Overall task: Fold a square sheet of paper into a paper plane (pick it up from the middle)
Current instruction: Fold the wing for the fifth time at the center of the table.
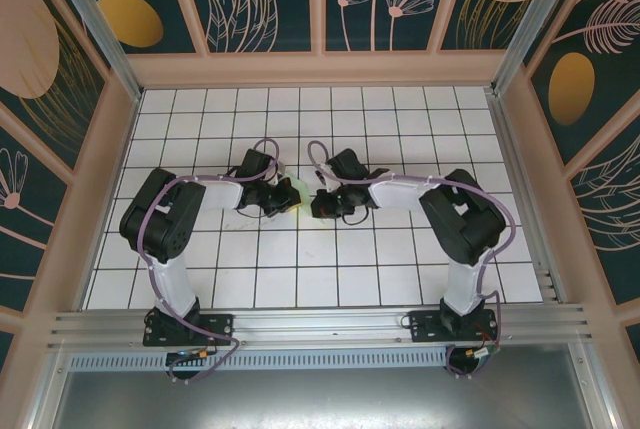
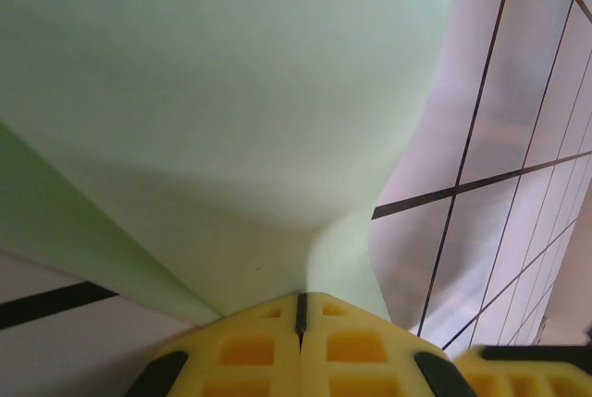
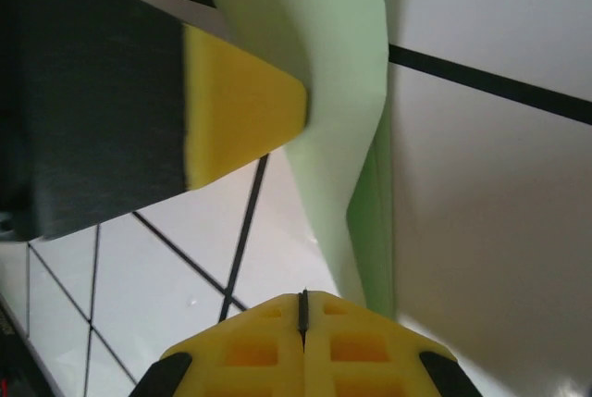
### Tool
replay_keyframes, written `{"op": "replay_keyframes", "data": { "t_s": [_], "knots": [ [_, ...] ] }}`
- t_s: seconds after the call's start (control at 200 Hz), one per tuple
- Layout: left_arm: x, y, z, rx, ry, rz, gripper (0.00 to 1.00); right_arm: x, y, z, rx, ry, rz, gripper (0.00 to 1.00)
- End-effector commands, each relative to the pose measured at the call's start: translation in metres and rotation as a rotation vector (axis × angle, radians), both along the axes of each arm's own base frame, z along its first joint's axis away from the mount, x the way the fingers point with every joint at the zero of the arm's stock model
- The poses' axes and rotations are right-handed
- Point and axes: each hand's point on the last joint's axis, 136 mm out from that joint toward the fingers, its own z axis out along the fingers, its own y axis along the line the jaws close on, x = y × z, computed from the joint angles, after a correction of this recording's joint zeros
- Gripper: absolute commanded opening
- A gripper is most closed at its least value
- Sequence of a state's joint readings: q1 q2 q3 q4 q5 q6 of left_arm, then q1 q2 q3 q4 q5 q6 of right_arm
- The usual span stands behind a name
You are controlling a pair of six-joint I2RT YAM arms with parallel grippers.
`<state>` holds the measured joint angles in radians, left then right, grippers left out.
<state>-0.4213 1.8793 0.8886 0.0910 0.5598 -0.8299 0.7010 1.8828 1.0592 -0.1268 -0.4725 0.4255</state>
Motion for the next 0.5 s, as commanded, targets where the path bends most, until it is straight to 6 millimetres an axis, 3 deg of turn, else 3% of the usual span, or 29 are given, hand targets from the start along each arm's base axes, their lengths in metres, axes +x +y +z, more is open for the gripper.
{"op": "replay_keyframes", "data": {
  "t_s": [0.0,0.16,0.285,0.42,0.495],
  "knots": [
    [-0.004,0.052,-0.056,0.262,0.06,0.112,0.03,0.013,0.009,-0.002,0.022,-0.006,-0.034,0.0],
    [0.002,0.047,-0.046,0.243,0.027,0.091,0.04,0.011,0.01,-0.008,0.044,0.007,-0.048,0.0],
    [0.008,0.04,-0.031,0.202,-0.028,0.068,0.09,0.01,0.007,0.0,0.071,-0.001,-0.056,0.0],
    [0.021,0.023,0.009,0.099,-0.156,0.024,0.16,0.008,-0.001,-0.004,0.07,0.018,-0.082,0.0],
    [0.025,0.016,0.03,0.045,-0.217,0.011,0.17,0.008,0.002,0.004,0.112,0.018,-0.075,0.0]
  ]
}}
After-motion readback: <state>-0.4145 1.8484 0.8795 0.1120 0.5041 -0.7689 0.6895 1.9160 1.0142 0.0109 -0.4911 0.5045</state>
